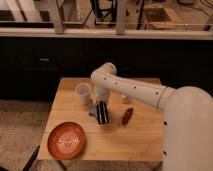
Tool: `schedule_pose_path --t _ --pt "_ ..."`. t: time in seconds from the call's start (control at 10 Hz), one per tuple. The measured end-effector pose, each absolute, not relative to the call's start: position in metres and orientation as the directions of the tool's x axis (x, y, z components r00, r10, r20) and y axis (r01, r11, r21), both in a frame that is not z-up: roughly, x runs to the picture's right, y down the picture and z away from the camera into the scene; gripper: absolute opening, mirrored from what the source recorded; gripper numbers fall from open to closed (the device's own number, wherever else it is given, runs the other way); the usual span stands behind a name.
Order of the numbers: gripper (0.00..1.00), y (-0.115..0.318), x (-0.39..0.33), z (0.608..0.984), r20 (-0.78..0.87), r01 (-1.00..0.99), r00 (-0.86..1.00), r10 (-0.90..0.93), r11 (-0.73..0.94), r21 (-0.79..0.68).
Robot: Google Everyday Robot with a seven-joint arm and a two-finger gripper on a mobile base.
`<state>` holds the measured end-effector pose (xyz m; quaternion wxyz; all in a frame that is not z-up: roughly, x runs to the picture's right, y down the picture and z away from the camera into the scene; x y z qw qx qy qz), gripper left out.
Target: Place the eraser on the white sponge
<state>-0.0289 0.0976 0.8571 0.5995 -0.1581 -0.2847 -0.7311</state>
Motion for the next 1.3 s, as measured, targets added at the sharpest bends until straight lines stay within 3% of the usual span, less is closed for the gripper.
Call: schedule_pose_path --t 0.1,0.3,0.7,0.9,1.3 --pt "0.02 0.095 -0.031 0.862 0.578 0.969 -0.231 -0.782 -0.130 0.212" --pt "0.18 0.094 -0.039 0.869 0.601 0.960 -0.277 -0.749 -0.194 0.202" --pt "0.61 0.102 -0.035 0.884 0.653 0.979 -0.203 -0.730 -0.157 0.128" --pt "0.76 0.106 -0.030 0.888 0.673 0.979 -0.202 -0.711 -0.139 0.147" --pt "0.80 0.110 -0.028 0.890 0.697 0.958 -0.269 -0.665 -0.111 0.263"
